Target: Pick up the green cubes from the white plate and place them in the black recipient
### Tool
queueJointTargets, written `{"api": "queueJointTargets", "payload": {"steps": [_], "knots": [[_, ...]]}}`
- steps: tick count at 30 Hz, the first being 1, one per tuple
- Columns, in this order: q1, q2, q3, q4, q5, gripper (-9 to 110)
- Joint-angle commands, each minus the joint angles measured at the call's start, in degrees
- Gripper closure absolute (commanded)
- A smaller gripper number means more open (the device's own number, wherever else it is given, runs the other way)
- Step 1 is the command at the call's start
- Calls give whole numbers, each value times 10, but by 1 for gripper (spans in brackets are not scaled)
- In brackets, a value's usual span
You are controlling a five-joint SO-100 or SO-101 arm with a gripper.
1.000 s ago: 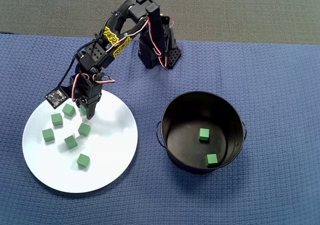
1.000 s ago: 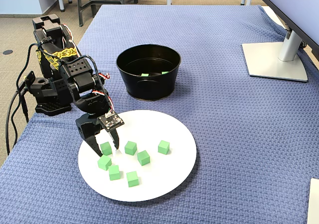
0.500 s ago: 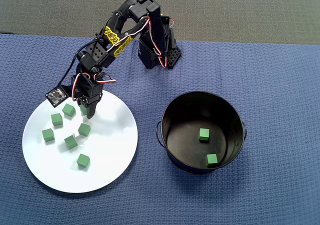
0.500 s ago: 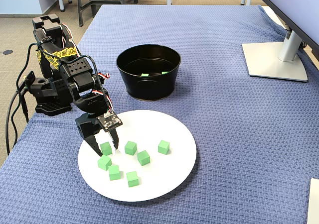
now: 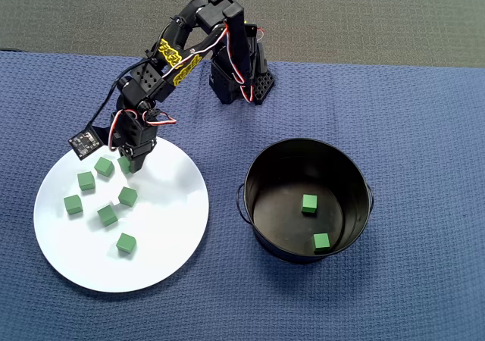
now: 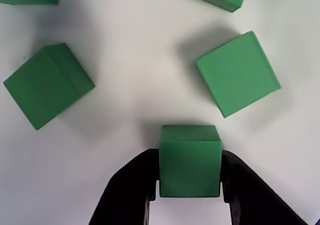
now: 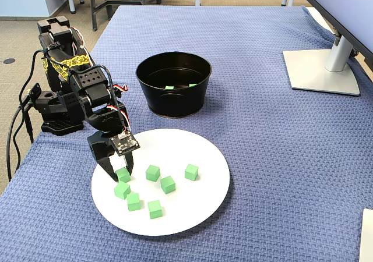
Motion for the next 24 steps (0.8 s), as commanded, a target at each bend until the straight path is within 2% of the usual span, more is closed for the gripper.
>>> {"api": "queueJointTargets", "payload": {"steps": [1,7,12,17,24], "knots": [[-6,34,-3,-20,15,101],[-27,97,-11,0,111,101],[-79,223,-76,140,268,101],[-196,319,-148,281,451,101],[-430,323,-253,405,667,101]]}}
